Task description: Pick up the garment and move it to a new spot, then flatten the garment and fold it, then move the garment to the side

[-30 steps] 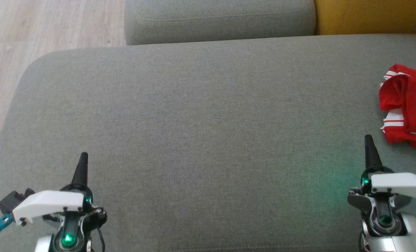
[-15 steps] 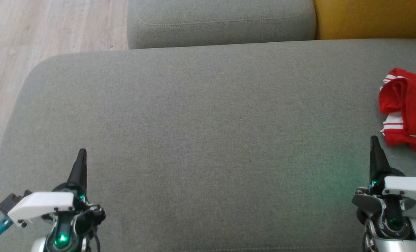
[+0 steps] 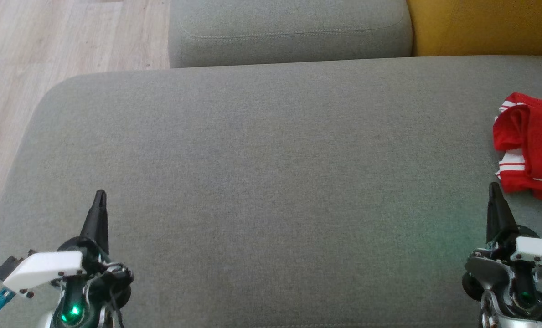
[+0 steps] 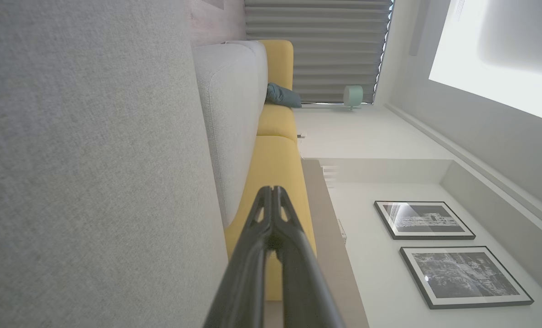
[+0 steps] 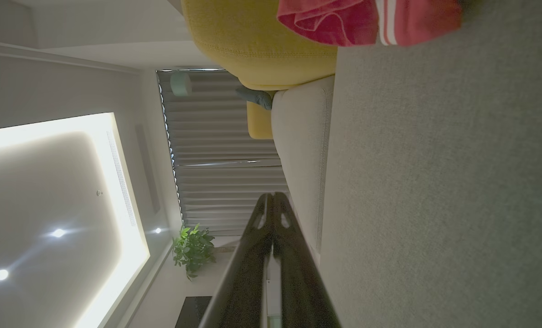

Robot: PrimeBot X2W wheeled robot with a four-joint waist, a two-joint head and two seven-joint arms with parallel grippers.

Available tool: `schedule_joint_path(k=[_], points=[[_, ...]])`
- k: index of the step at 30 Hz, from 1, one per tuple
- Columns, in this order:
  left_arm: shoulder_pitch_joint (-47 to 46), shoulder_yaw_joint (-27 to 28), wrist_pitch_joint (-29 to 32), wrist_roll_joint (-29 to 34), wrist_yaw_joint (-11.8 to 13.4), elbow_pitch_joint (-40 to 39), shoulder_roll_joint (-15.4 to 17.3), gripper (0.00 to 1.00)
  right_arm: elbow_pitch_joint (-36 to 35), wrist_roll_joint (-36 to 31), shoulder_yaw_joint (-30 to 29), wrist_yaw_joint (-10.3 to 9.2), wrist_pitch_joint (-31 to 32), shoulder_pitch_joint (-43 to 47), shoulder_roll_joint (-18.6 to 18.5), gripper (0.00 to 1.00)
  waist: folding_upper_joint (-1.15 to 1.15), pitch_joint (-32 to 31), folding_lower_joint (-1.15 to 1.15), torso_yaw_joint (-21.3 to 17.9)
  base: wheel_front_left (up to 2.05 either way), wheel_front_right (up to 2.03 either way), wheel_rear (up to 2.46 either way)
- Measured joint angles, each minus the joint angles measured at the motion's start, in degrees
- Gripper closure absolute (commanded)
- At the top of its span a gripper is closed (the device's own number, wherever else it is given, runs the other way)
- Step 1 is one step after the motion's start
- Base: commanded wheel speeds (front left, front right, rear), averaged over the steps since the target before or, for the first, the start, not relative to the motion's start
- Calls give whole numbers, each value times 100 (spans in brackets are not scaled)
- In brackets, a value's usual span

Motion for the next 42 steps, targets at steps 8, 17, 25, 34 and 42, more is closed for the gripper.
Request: schedule_joint_path(k=[8, 17, 25, 34, 42], points=[[1, 0, 0, 0, 0, 0, 0, 100, -1, 0, 0, 0, 0, 0, 1, 100, 0, 0, 0, 0, 0, 0, 0], [1, 1, 0, 0, 0, 0, 0, 100, -1, 0, 0, 0, 0, 0, 1, 100, 0, 1, 0, 0, 0, 0, 0], [1, 1, 0, 0, 0, 0, 0, 100, -1, 0, 0, 0, 0, 0, 1, 100, 0, 1, 0, 0, 0, 0, 0], [1, 1, 0, 0, 0, 0, 0, 100, -1, 0, 0, 0, 0, 0, 1, 100, 0, 1, 0, 0, 0, 0, 0], [1, 1, 0, 0, 0, 0, 0, 100, -1, 0, 0, 0, 0, 0, 1, 100, 0, 1, 0, 0, 0, 0, 0]])
